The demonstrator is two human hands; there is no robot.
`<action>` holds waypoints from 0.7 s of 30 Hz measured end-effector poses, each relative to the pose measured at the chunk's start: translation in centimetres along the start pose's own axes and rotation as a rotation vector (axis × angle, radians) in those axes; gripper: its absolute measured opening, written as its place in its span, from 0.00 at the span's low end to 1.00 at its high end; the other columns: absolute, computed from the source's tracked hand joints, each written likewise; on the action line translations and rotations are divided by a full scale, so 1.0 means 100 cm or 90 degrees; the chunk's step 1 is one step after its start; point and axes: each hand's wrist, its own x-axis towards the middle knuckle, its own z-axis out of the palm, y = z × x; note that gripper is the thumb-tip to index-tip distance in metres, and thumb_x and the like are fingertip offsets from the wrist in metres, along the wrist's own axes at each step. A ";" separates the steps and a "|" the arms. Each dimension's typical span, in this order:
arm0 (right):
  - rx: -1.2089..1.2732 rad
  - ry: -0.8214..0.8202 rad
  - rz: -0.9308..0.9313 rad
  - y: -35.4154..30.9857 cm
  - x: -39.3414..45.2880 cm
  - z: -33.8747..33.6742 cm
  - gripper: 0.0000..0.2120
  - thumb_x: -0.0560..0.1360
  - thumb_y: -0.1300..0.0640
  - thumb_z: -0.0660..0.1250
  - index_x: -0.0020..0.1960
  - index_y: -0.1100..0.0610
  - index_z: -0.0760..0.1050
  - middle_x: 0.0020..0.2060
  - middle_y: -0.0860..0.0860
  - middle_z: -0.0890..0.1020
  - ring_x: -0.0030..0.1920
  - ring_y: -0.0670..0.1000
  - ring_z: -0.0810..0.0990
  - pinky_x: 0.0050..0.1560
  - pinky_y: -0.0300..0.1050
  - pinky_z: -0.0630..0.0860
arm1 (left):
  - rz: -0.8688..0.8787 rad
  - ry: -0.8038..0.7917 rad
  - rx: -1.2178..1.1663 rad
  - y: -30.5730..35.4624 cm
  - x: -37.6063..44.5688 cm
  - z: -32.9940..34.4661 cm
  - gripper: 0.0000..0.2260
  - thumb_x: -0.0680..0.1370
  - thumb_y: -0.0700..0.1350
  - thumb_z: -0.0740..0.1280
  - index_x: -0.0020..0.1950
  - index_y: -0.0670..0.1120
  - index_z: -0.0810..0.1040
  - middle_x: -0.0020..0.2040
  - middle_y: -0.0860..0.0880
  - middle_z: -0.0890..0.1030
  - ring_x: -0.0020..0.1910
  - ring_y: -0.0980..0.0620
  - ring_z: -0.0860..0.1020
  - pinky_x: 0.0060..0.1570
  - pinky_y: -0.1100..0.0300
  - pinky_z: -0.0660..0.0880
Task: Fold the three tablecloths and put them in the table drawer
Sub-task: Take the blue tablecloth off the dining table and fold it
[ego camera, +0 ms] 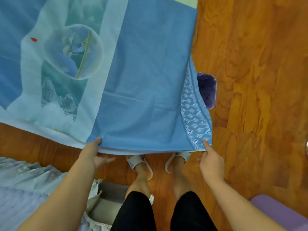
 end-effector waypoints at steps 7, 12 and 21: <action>0.711 0.118 0.326 -0.026 -0.023 -0.006 0.05 0.77 0.63 0.69 0.51 0.56 0.80 0.51 0.52 0.84 0.50 0.51 0.84 0.49 0.48 0.83 | 0.092 -0.013 -0.054 -0.012 -0.016 -0.009 0.12 0.82 0.44 0.69 0.65 0.44 0.76 0.58 0.46 0.83 0.55 0.45 0.83 0.58 0.47 0.81; 0.874 0.112 0.494 -0.074 -0.034 -0.048 0.02 0.79 0.66 0.68 0.49 0.62 0.76 0.45 0.54 0.80 0.39 0.49 0.79 0.48 0.43 0.78 | 0.158 -0.030 -0.046 0.017 -0.059 -0.001 0.08 0.82 0.36 0.67 0.60 0.43 0.75 0.53 0.47 0.82 0.50 0.49 0.82 0.47 0.57 0.82; 0.938 0.254 0.221 -0.104 -0.059 -0.094 0.32 0.78 0.69 0.68 0.77 0.51 0.63 0.60 0.46 0.79 0.52 0.43 0.82 0.43 0.31 0.77 | 0.132 -0.061 -0.104 0.016 -0.040 -0.004 0.24 0.79 0.25 0.60 0.72 0.43 0.73 0.61 0.45 0.81 0.57 0.44 0.81 0.59 0.45 0.79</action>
